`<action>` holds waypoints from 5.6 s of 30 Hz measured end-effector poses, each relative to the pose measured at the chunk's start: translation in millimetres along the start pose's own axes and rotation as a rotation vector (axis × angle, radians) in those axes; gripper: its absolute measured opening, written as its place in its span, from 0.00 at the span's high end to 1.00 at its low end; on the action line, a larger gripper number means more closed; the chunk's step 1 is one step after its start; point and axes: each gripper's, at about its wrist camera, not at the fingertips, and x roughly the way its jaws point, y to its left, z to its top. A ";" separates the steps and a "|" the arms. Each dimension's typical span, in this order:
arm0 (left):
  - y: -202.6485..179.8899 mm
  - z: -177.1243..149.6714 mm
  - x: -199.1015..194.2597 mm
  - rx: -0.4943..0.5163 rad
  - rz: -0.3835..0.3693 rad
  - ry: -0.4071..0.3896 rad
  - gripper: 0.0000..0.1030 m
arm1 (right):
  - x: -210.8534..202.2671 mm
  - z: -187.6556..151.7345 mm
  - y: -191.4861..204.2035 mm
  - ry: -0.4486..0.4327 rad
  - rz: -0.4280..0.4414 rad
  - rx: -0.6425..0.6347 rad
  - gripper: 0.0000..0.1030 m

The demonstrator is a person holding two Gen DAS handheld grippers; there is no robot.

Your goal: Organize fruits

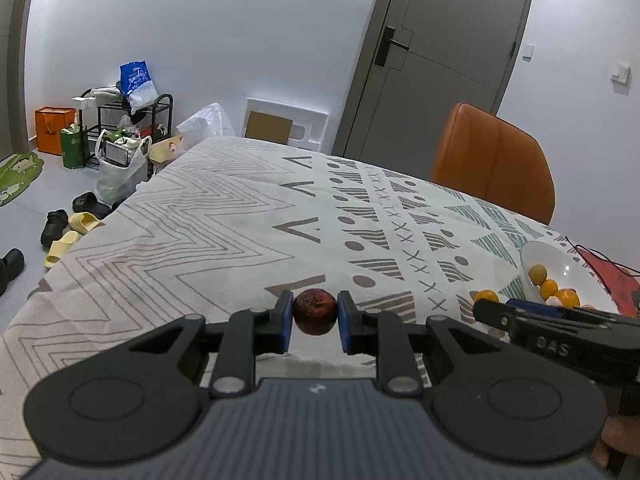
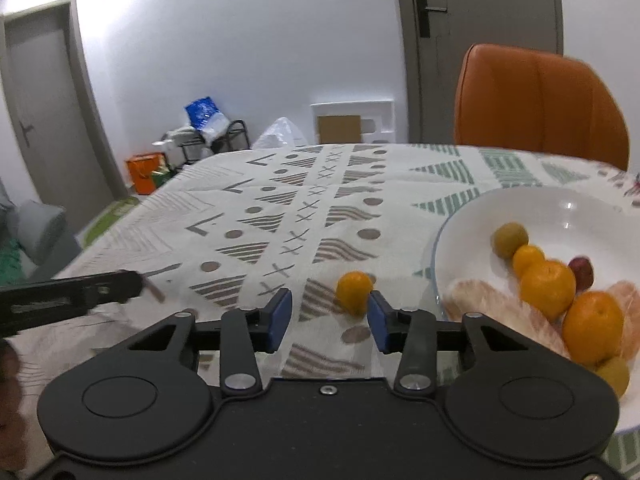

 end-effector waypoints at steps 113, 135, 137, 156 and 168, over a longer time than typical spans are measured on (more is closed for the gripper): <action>-191.2 7.9 19.9 0.237 -0.174 0.000 0.26 | -91.4 -22.9 -162.4 -0.182 -0.071 0.278 0.55; -146.3 7.3 -40.4 0.173 -0.127 -0.024 0.08 | -132.4 -31.9 -134.2 -0.184 -0.047 0.228 0.14; -141.9 6.2 -44.8 0.174 -0.129 -0.025 0.07 | -136.1 -33.0 -131.9 -0.182 -0.044 0.222 0.11; -95.9 -1.5 -86.8 0.142 -0.119 -0.057 0.00 | -159.9 -34.0 -95.3 -0.151 -0.040 0.199 0.00; -73.3 -10.9 -109.5 0.145 -0.090 -0.060 0.00 | -177.3 -40.7 -81.0 -0.125 -0.039 0.171 0.00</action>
